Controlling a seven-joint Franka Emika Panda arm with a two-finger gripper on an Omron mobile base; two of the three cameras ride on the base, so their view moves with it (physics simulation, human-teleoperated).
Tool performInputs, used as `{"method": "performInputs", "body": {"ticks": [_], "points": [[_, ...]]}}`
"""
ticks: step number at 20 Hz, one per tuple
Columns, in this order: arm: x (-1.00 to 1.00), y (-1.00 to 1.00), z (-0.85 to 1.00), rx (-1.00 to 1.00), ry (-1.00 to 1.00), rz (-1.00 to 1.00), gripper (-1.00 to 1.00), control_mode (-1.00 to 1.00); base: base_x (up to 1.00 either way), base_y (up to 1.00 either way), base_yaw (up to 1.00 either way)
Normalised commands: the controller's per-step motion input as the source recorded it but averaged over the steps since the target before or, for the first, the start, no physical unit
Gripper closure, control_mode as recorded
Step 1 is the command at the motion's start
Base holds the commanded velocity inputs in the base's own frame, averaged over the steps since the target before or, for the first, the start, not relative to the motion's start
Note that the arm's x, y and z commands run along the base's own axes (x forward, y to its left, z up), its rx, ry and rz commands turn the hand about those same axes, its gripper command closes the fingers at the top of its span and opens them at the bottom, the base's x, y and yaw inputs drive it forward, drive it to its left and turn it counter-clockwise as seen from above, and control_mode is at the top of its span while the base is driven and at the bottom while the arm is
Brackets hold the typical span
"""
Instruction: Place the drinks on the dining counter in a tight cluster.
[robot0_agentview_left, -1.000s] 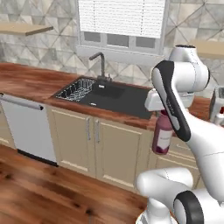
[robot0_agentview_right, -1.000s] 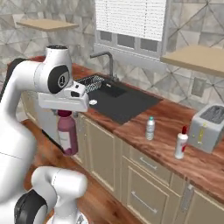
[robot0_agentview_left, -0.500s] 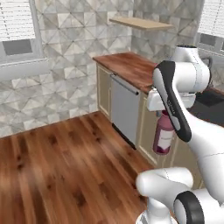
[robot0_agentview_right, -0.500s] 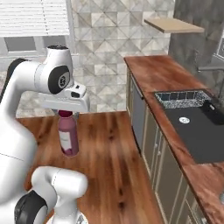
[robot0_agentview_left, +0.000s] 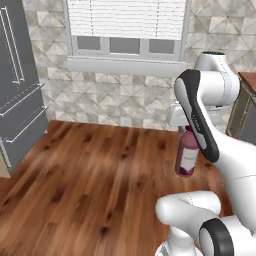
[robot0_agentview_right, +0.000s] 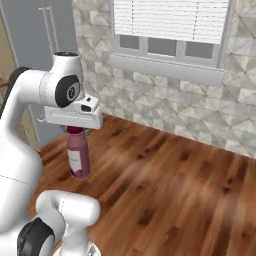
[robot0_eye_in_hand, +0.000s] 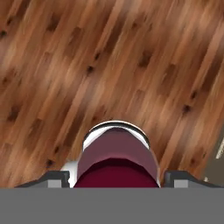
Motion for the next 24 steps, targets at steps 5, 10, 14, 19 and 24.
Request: {"method": "performInputs", "body": {"ticks": [5,10,14,19,24], "points": [[0.00,0.00,0.00,0.00,0.00,0.00,1.00,1.00,0.00,0.00,1.00],[0.00,0.00,0.00,0.00,0.00,0.00,1.00,1.00,0.00,0.00,1.00],[0.00,0.00,0.00,0.00,0.00,0.00,1.00,1.00,0.00,0.00,1.00],[0.00,0.00,0.00,0.00,0.00,0.00,1.00,1.00,0.00,0.00,1.00],[0.00,0.00,0.00,0.00,0.00,0.00,1.00,1.00,0.00,0.00,0.98]]}}
